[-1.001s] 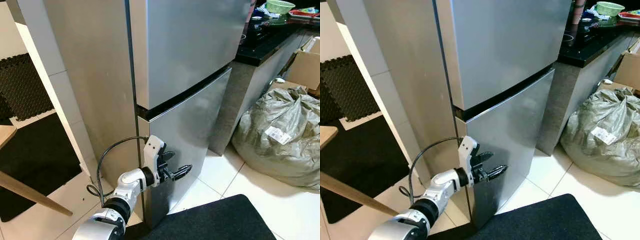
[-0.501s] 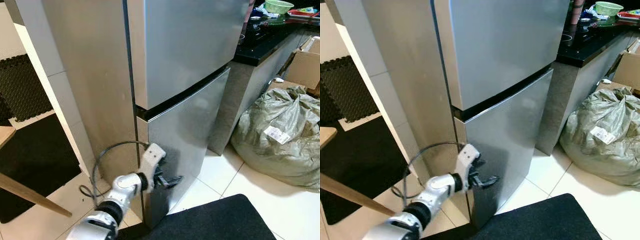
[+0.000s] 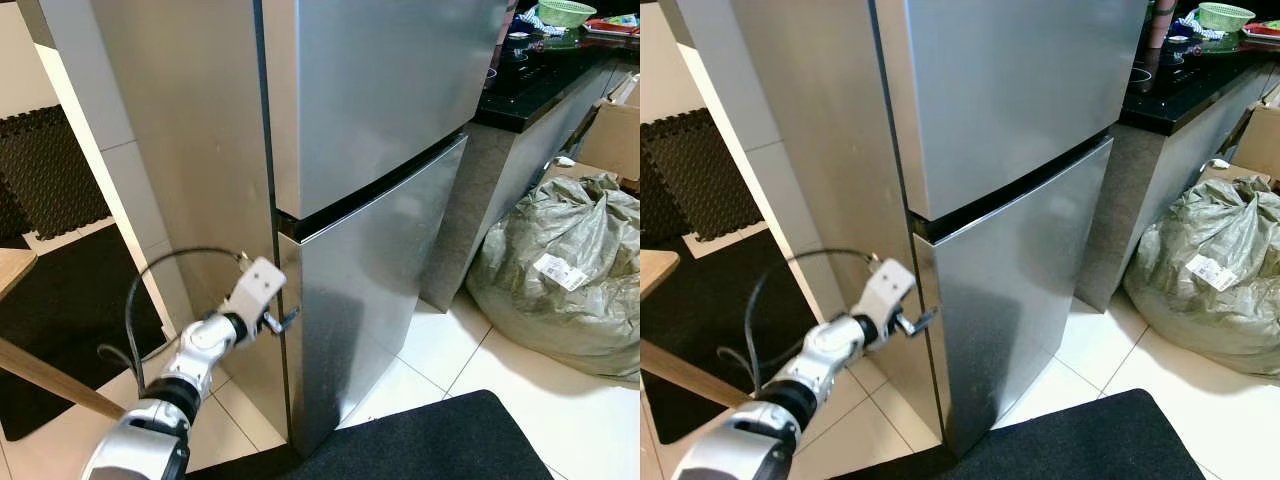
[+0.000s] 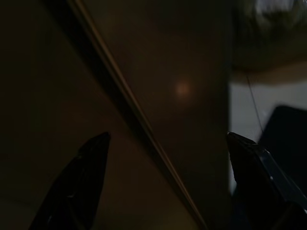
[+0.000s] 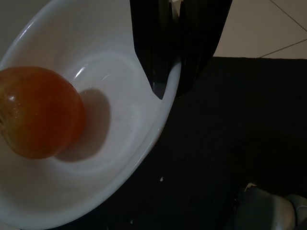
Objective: Restocking fridge
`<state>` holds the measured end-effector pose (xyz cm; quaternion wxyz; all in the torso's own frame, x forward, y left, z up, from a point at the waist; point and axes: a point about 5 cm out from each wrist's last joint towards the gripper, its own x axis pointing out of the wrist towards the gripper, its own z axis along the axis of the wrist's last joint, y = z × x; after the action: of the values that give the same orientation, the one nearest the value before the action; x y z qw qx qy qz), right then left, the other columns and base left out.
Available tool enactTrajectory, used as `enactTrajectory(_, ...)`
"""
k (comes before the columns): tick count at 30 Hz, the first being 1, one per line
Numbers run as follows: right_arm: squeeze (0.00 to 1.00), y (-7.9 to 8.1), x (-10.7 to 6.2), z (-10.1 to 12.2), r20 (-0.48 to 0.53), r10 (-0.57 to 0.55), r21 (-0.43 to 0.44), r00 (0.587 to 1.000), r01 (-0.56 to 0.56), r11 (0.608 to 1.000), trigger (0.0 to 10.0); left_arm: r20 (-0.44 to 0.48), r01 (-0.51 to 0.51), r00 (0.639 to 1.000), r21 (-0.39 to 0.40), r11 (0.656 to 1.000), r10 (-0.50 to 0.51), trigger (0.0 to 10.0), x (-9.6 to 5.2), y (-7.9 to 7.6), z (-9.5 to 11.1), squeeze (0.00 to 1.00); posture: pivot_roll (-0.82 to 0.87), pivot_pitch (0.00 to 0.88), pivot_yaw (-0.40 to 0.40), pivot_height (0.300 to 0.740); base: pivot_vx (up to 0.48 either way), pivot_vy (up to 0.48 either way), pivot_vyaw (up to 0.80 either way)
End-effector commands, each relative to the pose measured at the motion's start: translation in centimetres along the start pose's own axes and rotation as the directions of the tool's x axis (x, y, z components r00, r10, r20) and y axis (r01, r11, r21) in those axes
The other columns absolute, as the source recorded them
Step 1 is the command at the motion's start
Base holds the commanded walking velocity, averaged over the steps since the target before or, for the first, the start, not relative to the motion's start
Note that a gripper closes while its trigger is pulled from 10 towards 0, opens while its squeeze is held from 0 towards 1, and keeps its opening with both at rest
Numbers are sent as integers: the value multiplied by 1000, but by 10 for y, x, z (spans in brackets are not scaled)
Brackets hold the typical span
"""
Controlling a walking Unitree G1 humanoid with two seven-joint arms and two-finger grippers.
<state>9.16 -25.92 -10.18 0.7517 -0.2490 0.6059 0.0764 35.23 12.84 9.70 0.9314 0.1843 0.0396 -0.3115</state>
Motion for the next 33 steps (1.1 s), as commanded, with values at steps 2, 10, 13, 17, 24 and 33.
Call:
enactTrajectory(2, 0, 0, 0, 2, 9, -3, 1, 1000, 3, 1000, 10000, 89, -51, 994, -63, 997, 56, 10000, 3, 7, 14, 0, -140, 0, 27, 740, 0, 0, 0)
enactTrajectory(10, 0, 0, 0, 2, 9, -6, 4, 1000, 6, 1000, 10000, 211, -28, 974, -254, 967, 84, 10000, 15, 1, 35, 0, -149, 0, 27, 740, 0, 0, 0)
enactTrajectory(13, 0, 0, 0, 1, 7, -6, 4, 1000, 6, 1000, 10000, 247, 21, 967, -298, 954, 56, 10000, 19, -4, 40, 0, -149, 0, 27, 740, 0, 0, 0)
enactTrajectory(17, 0, 0, 0, 0, 4, -7, 3, 1000, 7, 1000, 10000, 289, 134, 956, -308, 942, -41, 10000, 23, -16, 47, 0, -152, 0, 27, 740, 0, 0, 0)
enactTrajectory(24, 0, -1, 0, -1, 1, -10, 4, 1000, 10, 1000, 10000, 290, 270, 937, -259, 927, -192, 10000, 27, -31, 50, 0, -161, 0, 31, 740, 0, 0, 0)
enactTrajectory(33, 0, 0, 0, -1, 2, -10, 10, 1000, 10, 1000, 10000, 295, 265, 937, -253, 931, -187, 10000, 27, -25, 54, 0, -163, 0, 36, 740, 0, 0, 0)
